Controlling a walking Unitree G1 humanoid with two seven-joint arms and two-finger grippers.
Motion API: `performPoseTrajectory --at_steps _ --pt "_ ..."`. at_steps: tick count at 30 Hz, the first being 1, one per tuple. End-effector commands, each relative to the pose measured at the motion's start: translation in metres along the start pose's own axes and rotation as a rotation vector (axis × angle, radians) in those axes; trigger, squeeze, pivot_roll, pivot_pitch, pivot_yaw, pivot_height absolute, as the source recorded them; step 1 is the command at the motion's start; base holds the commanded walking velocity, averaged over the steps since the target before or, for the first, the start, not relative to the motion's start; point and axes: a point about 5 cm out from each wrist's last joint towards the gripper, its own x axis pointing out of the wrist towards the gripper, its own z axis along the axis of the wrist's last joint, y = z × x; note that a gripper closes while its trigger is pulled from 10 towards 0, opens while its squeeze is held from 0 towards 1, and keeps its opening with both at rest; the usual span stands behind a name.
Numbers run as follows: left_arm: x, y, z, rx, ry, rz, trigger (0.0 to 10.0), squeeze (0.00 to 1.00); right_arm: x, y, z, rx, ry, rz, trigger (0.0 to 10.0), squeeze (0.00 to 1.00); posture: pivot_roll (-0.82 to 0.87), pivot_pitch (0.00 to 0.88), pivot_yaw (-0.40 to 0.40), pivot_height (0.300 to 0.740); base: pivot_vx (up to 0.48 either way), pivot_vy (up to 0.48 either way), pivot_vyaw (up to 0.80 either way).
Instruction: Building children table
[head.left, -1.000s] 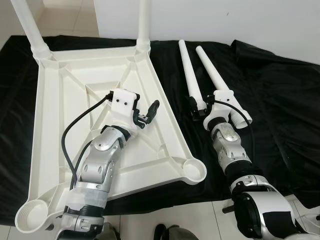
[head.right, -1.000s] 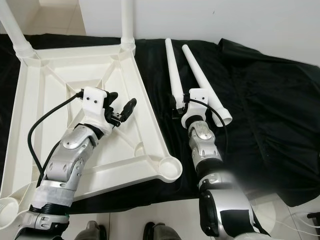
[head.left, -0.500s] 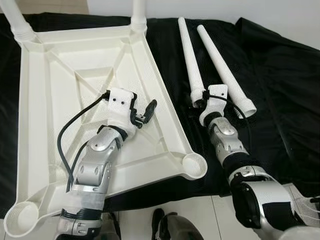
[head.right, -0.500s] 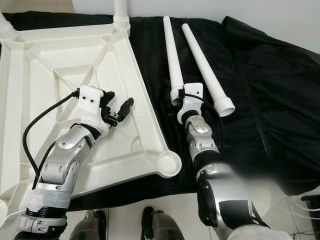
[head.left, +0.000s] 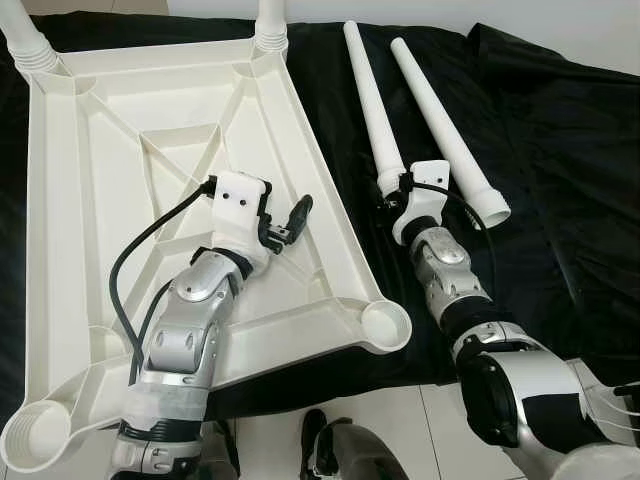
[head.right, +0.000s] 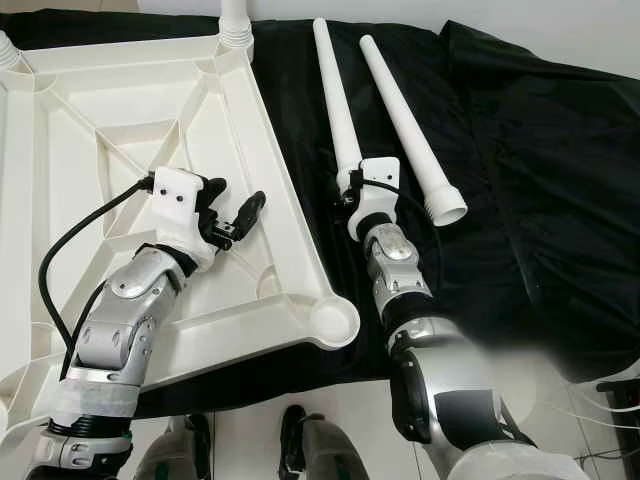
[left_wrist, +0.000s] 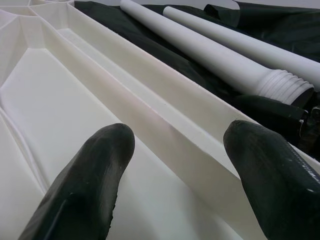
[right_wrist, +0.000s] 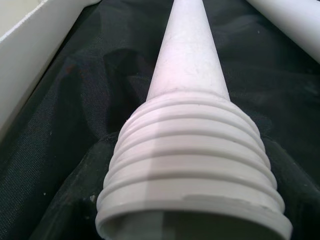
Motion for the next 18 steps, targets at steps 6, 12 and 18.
performPoseTrajectory --at_steps 6,12,18 --pt "-0.002 0.011 -0.007 -0.028 0.037 0.118 10.0 0.00 -0.016 0.002 -0.028 0.018 0.060 -0.034 10.0 0.00 0.05 0.263 -0.133 0.740 0.000 0.000 0.00" --pt "0.002 0.012 -0.007 -0.082 0.047 0.104 10.0 0.00 -0.029 0.005 -0.036 -0.032 0.039 -0.031 10.0 0.00 0.03 0.240 -0.125 0.740 0.000 0.000 0.00" --pt "0.009 0.017 -0.011 -0.118 0.048 0.106 10.0 0.00 -0.046 0.000 -0.031 -0.073 -0.071 -0.133 10.0 0.00 -0.04 0.177 -0.089 0.740 0.000 0.000 0.00"
